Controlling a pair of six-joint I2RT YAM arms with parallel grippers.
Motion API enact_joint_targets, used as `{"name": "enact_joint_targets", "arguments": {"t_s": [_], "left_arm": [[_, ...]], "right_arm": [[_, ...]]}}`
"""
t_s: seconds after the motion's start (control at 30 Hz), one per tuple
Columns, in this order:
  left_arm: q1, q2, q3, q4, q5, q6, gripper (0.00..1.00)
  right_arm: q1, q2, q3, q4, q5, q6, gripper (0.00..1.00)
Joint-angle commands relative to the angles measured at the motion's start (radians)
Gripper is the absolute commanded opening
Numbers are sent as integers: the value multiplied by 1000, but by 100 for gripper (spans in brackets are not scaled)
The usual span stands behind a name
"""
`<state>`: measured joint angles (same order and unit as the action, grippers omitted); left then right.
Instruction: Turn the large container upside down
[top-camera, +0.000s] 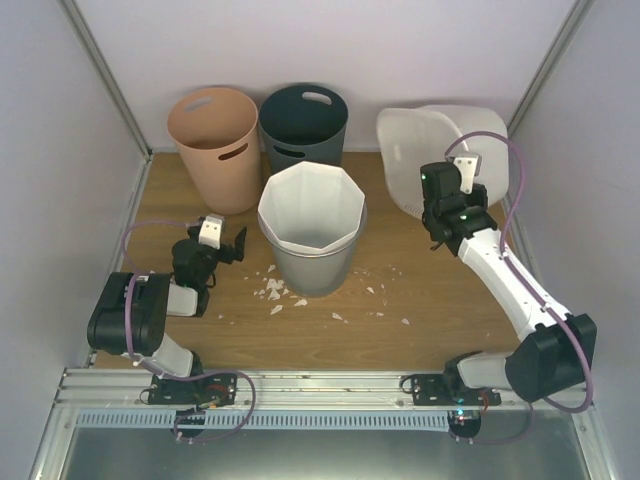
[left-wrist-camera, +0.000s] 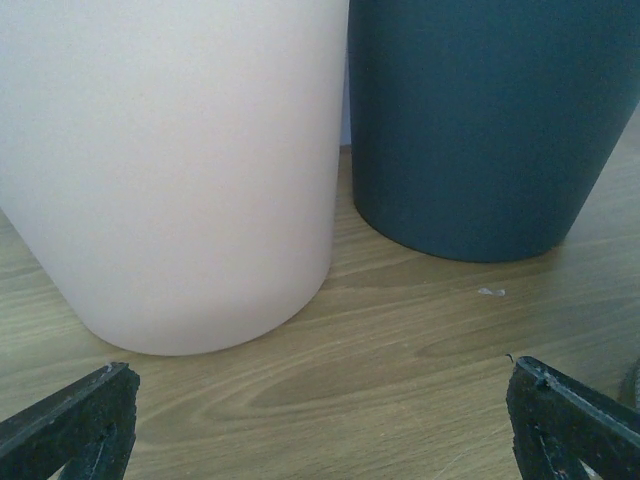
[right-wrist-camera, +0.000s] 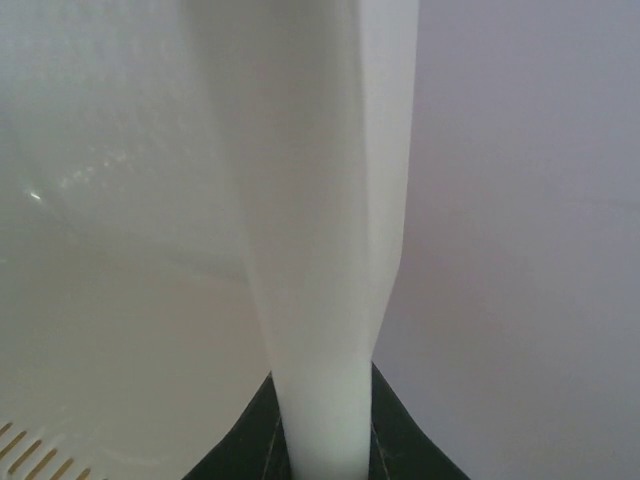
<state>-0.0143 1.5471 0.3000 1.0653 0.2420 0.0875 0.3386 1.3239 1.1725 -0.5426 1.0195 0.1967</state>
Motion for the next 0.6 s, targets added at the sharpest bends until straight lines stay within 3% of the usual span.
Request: {"name": "enact_joint_targets", "arguments": {"t_s": [0.0,0.13,0.23,0.4,0.57], "left_arm": [[-6,-18,16,39,2,14,99],[-6,-18,17,39,3,14,99],[-6,-19,16,39,2,14,99],[-6,-18,16,38,2,14,99],[-6,-18,18,38,3,14,99]], "right_arm": [[-57,-31,57,188,-163,-130,1],[-84,-2,71,126,-224,-151,1],[-83,-2,34,186,-149,-240,1],[-83,-52,-36,445,-8,-485,1],[-83,-42,-81,762,7,-809,1]]}}
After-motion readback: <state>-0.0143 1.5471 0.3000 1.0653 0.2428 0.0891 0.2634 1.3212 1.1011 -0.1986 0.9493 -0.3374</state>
